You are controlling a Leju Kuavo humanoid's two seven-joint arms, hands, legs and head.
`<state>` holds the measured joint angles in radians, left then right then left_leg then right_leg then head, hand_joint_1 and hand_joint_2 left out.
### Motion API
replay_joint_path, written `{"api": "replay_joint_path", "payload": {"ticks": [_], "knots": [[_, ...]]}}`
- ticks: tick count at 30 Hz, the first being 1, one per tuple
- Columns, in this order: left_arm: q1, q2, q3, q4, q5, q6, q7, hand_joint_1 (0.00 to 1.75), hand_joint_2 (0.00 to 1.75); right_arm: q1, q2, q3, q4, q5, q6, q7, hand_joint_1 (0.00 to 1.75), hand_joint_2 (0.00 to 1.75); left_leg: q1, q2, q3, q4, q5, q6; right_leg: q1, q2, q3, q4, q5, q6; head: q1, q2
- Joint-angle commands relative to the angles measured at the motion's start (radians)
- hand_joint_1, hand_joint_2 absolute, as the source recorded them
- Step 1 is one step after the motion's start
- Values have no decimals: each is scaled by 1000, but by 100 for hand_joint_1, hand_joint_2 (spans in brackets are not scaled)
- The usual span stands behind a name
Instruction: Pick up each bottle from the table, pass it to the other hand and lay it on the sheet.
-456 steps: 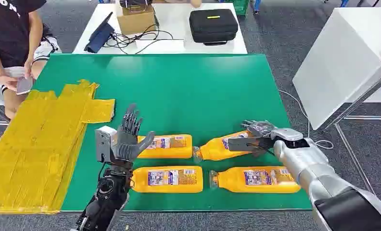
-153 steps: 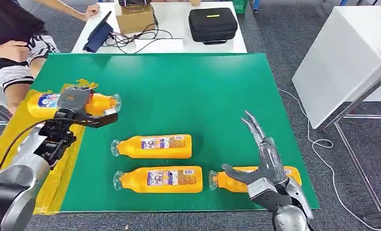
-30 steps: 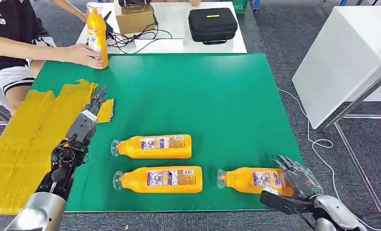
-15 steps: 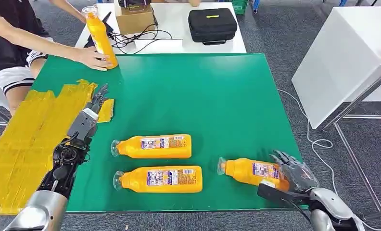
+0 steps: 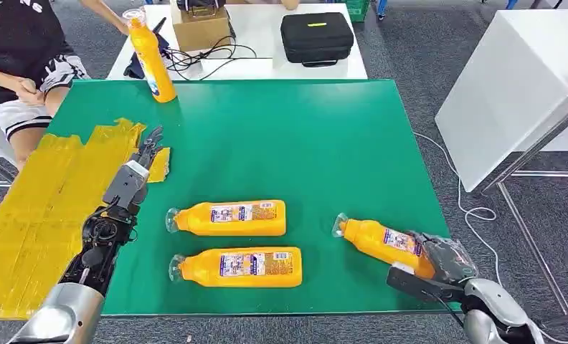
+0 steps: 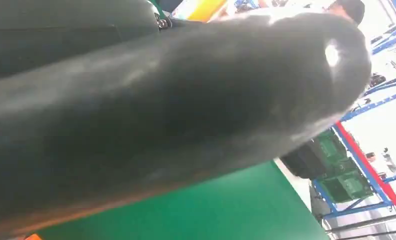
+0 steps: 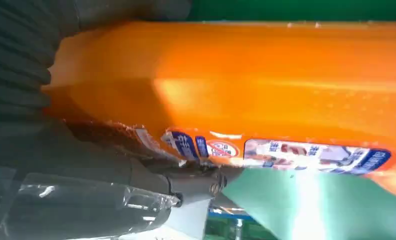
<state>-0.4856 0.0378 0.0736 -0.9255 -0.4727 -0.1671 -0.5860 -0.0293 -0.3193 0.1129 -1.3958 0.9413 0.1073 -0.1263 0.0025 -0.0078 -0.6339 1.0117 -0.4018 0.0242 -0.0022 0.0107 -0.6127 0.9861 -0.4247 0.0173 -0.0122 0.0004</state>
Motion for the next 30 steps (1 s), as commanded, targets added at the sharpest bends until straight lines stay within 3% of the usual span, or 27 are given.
{"api": "replay_joint_path", "payload": {"ticks": [1, 4, 6, 9, 10, 13, 14, 18, 23, 27, 28, 30], "knots": [[3, -17, 25, 15, 11, 6, 16, 0, 0, -59, 98, -46, 46, -55, -75, 17, 175, 175, 0, 3, 6, -1, -2, -2, 1, 2, 6, -2, -1, 0, 0, 0], [2, -18, 25, 15, 11, 5, 16, 0, 0, -57, 96, -47, 47, -55, -75, 17, 175, 175, 1, 1, 6, -1, -2, -2, 1, -1, 5, -1, -2, 0, -1, 0], [31, -35, 54, -19, 51, -19, 38, 0, 0, -44, 183, -111, 19, -109, -175, -16, 175, 175, 0, 0, 6, -1, -2, -1, 1, -1, 6, -1, -2, 0, 0, 0], [73, -102, 134, -87, 195, -107, 167, 0, 0, -87, 321, -139, 16, -192, -297, -68, 175, 175, 0, 4, 5, -2, -2, -1, 1, 4, 4, -1, -1, 0, 0, 0], [69, -126, 138, -100, 248, -134, 199, 0, 175, -105, 364, -139, 33, -285, -332, -124, 175, 175, 1, 6, 7, -1, -3, -2, 1, 4, 6, -1, -2, 0, 0, 0], [51, -133, 92, -109, 287, -119, 232, 0, 175, -120, 369, -94, 62, -324, -377, -134, 175, 175, 1, 7, 9, 0, -4, -3, 2, 5, 8, 0, -3, 0, 0, 0], [46, -134, 93, -105, 303, -131, 233, 0, 175, -118, 371, -97, 58, -338, -382, -143, 175, 175, 1, 3, 1, 0, -1, -2, 1, 2, 0, 0, -1, 0, -1, 0], [42, -157, -9, -168, 407, -180, 258, 0, 175, -144, 424, -75, 93, -497, -458, -300, 175, 175, 2, 0, 6, 0, -2, -2, 2, -1, 6, -1, -3, 0, 0, 0], [98, -157, -227, -343, 481, -165, 293, 0, 175, -297, 443, -20, 255, -613, -537, -396, 175, 175, 1, 4, 2, 0, -2, -2, 1, 3, 1, 0, -1, 0, 0, 0], [111, -162, -334, -426, 501, -161, 295, 0, 175, -388, 450, 24, 364, -662, -560, -448, 175, 175, 1, 3, 2, 0, -1, -1, 1, 2, 2, 0, -1, 0, 0, 0], [117, -156, -349, -447, 508, -155, 295, 0, 175, -405, 453, 41, 387, -669, -560, -453, 175, 175, 1, 4, 8, 1, -4, -2, 1, 2, 8, 0, -3, 0, 0, 0], [132, -131, -382, -501, 537, -142, 301, 0, 175, -445, 460, 92, 431, -688, -563, -465, 175, 175, 1, 5, 3, 0, -1, -2, 1, 4, 2, 0, 0, 0, 0, 0]]}}
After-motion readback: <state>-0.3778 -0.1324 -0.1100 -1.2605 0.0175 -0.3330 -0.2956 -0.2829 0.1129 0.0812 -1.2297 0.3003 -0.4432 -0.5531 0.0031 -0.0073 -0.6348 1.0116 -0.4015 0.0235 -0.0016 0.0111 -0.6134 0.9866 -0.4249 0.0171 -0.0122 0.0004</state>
